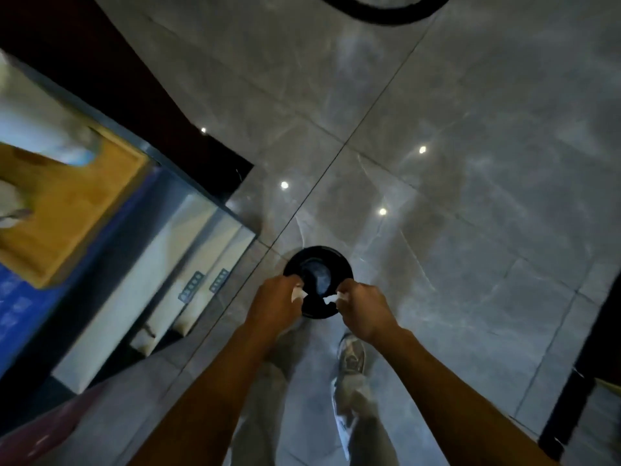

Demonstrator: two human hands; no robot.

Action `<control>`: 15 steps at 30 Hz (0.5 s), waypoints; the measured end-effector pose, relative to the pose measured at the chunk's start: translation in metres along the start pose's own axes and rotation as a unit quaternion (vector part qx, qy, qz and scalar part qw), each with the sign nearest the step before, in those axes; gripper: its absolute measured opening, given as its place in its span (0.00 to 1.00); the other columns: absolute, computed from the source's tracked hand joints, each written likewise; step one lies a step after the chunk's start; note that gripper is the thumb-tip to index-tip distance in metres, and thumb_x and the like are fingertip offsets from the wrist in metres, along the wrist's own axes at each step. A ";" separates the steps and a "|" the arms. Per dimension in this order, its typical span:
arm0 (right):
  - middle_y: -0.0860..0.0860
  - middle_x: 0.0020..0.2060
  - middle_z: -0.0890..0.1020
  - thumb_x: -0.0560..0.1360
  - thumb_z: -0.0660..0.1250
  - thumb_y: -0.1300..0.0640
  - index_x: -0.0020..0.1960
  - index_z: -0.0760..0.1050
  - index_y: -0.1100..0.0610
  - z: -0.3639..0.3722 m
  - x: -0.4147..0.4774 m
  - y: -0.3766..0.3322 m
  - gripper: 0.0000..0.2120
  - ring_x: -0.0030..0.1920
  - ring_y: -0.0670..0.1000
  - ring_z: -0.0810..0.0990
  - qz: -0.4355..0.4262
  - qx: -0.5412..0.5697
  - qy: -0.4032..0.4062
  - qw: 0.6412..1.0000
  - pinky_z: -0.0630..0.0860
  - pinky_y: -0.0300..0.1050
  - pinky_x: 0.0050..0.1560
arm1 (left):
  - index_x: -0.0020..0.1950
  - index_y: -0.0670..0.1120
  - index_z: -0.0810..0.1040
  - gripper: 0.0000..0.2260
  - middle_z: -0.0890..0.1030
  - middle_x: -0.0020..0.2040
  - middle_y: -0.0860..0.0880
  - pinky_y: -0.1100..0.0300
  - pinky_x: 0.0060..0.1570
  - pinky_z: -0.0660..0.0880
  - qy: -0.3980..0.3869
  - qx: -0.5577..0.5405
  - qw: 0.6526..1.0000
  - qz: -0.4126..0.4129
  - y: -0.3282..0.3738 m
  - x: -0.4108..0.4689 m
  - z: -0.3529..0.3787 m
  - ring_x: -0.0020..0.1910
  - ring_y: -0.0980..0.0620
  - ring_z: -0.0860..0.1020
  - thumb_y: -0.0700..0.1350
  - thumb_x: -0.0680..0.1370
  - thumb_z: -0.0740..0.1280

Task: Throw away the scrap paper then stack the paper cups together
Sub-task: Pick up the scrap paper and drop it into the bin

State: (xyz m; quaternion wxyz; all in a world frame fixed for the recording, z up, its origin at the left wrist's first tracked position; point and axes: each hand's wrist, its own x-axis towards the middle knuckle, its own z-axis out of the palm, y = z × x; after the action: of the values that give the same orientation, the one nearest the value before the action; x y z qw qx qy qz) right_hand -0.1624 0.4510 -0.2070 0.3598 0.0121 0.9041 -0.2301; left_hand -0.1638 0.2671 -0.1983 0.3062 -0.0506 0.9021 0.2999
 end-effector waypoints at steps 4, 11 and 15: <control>0.62 0.52 0.82 0.79 0.60 0.56 0.63 0.70 0.59 0.060 0.072 0.041 0.14 0.53 0.64 0.79 0.005 0.004 -0.028 1.000 0.74 0.50 0.49 | 0.63 0.43 0.78 0.16 0.81 0.60 0.42 0.58 0.57 0.72 -0.011 0.009 1.000 -0.018 -0.039 0.063 0.071 0.59 0.45 0.78 0.41 0.75 0.69; 0.62 0.51 0.82 0.77 0.63 0.58 0.61 0.69 0.59 0.176 0.184 0.101 0.14 0.50 0.64 0.81 0.005 -0.057 -0.073 0.996 0.77 0.52 0.47 | 0.58 0.44 0.78 0.13 0.81 0.54 0.42 0.51 0.50 0.78 -0.044 0.089 0.995 -0.016 -0.125 0.164 0.186 0.53 0.41 0.80 0.40 0.74 0.69; 0.62 0.54 0.80 0.76 0.64 0.57 0.66 0.67 0.58 0.218 0.223 0.120 0.20 0.54 0.65 0.79 0.005 -0.089 -0.085 0.992 0.77 0.55 0.51 | 0.57 0.43 0.77 0.12 0.81 0.52 0.41 0.51 0.45 0.77 -0.072 0.119 0.990 -0.019 -0.156 0.196 0.228 0.51 0.39 0.80 0.39 0.73 0.68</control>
State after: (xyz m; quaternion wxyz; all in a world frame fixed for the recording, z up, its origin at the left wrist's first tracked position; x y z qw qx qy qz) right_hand -0.1651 0.4334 -0.5405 0.4358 -0.0351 0.8873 -0.1470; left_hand -0.1600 0.2889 -0.5363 0.3796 -0.0094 0.9060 0.1870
